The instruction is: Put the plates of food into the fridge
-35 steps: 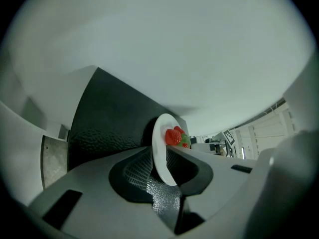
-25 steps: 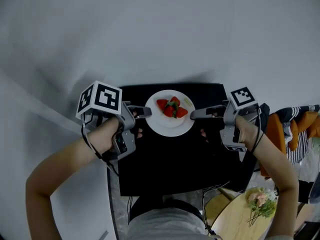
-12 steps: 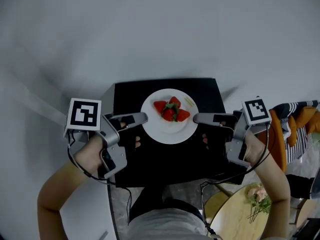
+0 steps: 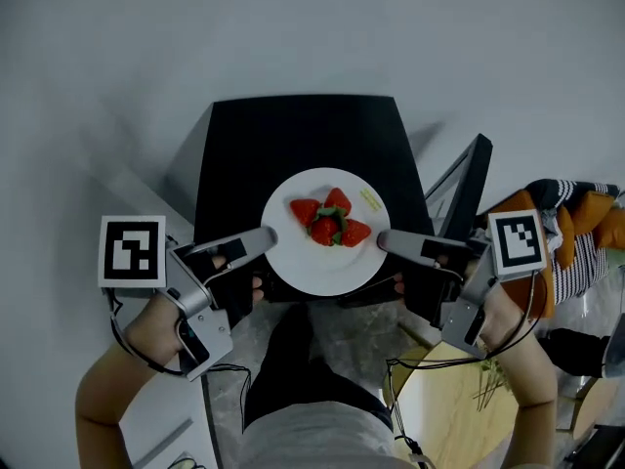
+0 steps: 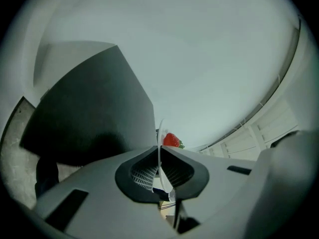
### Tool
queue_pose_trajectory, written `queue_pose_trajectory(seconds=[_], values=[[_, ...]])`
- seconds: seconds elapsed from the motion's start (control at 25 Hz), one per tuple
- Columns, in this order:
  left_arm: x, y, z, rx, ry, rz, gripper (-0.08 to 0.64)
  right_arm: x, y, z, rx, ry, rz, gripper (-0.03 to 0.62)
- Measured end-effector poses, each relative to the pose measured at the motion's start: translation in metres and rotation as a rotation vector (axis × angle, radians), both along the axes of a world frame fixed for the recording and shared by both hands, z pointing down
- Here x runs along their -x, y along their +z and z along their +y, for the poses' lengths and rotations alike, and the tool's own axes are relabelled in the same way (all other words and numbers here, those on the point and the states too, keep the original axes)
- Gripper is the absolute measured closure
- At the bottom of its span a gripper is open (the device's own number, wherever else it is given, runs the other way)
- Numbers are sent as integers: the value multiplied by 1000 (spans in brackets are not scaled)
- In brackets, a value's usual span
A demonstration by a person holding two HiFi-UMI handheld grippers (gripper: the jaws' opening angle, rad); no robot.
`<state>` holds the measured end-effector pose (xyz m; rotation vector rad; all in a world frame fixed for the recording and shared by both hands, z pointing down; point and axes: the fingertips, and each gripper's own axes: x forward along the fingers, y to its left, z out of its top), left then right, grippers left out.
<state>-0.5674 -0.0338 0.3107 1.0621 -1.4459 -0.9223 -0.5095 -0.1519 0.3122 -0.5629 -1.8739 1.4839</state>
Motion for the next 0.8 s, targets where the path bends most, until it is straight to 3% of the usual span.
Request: queue_pose_trajectory(seconds=[0.44, 0.8], values=[[-2, 1, 2, 9, -19, 3, 537, -1, -1, 1, -7, 40, 7, 574], [-3, -4, -2, -20, -25, -22, 537, 1, -5, 1, -30, 138, -72, 574]])
